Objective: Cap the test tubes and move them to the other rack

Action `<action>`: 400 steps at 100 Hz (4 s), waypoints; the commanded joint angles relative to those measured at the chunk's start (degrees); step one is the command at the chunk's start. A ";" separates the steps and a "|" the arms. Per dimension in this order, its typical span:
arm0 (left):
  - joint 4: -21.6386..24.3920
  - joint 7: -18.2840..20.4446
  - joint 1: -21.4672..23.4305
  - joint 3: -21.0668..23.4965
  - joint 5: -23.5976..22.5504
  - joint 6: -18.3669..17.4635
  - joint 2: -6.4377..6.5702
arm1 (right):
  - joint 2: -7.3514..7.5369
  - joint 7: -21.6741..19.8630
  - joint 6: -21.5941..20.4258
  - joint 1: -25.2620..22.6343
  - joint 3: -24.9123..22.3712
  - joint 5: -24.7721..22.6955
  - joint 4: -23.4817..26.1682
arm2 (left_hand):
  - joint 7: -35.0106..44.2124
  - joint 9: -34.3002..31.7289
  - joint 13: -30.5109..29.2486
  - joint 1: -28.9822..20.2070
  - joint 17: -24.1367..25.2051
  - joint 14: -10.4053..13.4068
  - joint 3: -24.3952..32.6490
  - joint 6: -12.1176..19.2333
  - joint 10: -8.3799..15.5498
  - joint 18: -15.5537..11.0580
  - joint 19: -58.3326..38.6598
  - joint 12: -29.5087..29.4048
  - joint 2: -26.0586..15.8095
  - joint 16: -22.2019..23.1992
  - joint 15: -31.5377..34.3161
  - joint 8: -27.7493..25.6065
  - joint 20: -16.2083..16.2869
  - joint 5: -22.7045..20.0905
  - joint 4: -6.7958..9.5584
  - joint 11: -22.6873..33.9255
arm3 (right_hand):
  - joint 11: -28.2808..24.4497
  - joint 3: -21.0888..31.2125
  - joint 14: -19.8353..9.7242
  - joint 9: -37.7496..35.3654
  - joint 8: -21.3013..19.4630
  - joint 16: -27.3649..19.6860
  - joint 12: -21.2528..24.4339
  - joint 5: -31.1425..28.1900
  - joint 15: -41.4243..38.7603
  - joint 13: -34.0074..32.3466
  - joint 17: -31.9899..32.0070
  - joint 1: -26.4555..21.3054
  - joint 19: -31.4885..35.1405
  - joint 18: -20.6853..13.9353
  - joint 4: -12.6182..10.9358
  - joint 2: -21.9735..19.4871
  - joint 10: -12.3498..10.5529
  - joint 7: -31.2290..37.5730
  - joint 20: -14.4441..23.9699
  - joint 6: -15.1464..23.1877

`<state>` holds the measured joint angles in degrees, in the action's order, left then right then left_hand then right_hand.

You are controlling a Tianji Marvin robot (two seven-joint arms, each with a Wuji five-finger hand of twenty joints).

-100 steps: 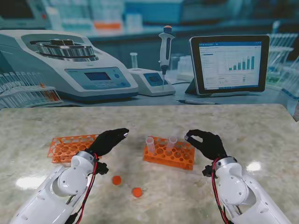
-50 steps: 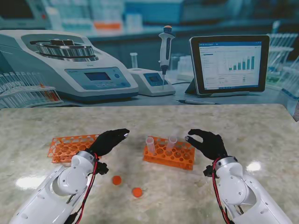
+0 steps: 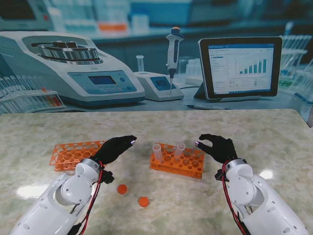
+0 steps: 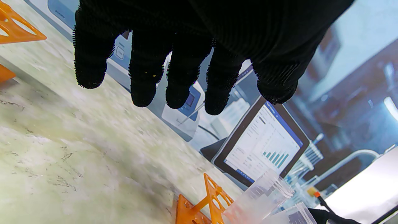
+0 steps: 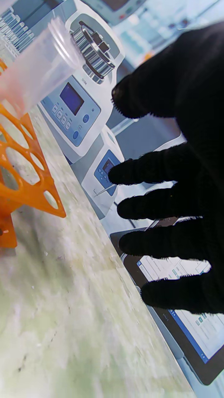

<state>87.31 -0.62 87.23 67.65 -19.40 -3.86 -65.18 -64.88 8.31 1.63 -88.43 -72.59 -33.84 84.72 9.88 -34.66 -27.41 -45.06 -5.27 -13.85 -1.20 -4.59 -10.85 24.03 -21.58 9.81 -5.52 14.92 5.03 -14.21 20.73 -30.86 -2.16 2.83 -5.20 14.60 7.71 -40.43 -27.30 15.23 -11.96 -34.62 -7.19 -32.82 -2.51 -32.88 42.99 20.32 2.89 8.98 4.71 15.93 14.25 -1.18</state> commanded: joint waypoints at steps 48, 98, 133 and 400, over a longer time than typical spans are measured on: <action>0.44 0.36 0.57 0.66 0.14 -0.34 0.07 | 0.42 -1.42 0.51 8.05 5.32 -2.79 -8.54 | -0.60 1.16 1.20 1.04 0.52 1.80 -0.96 -0.04 1.20 -1.59 2.67 -1.26 -1.61 -0.57 -0.58 0.42 -0.71 -0.04 0.32 -0.07 | 2.75 2.12 -2.02 6.06 3.44 -4.77 4.00 7.78 3.92 7.10 2.06 3.40 -2.24 -2.11 -0.69 3.78 0.66 -4.18 -1.78 -2.26; 0.64 0.72 0.75 0.97 0.15 -0.54 0.17 | 0.99 -3.99 -1.36 12.88 10.62 -4.29 -11.67 | -0.67 1.47 1.46 1.12 0.68 1.84 -0.97 0.11 1.36 -1.66 3.24 -1.29 -1.53 -0.61 -0.67 0.43 -0.60 0.06 0.32 -0.14 | 3.06 4.34 -2.04 9.44 5.02 -8.88 6.92 10.52 4.70 11.44 3.48 5.51 -4.84 -2.79 -0.08 6.21 1.20 -5.40 -4.25 -3.55; 0.77 0.78 0.70 0.99 0.16 -0.41 0.18 | 0.52 -3.07 -1.89 16.45 14.79 -3.79 -15.28 | -0.65 1.54 1.51 1.18 0.71 1.84 -0.97 0.12 1.33 -1.67 3.53 -1.31 -1.55 -0.63 -0.68 0.42 -0.53 0.05 0.32 -0.12 | 3.21 5.07 -1.87 10.14 5.29 -9.26 7.36 10.98 4.51 11.95 3.84 5.93 -5.10 -2.76 0.10 6.77 1.30 -5.54 -4.96 -3.73; 1.27 1.94 1.03 1.21 0.26 -0.05 0.44 | 0.35 0.50 -6.10 14.87 17.65 -6.01 -14.10 | -0.61 1.99 2.04 0.99 1.00 1.99 -0.96 0.28 1.67 -1.94 4.97 -1.22 -1.46 -0.67 -0.81 0.37 -0.21 0.10 0.34 -0.04 | 3.53 5.11 -1.32 10.62 5.70 -9.09 7.81 11.29 3.85 11.05 3.81 4.87 -4.48 -2.34 0.69 9.71 1.39 -5.07 -6.00 -3.81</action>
<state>88.38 0.99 88.23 68.92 -19.21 -4.05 -64.82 -64.07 8.64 -4.21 -73.51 -55.42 -40.11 71.07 9.88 -34.11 -27.38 -45.04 -5.18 -13.69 -1.20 -4.59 -10.85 23.80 -18.84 9.81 -5.52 14.92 5.02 -14.21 20.73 -30.86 -2.16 2.84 -2.26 18.50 6.43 -30.99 -22.23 6.22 -4.83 -24.57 -3.14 -22.77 0.37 -29.77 38.63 17.72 2.88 17.91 5.58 11.18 9.78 -4.44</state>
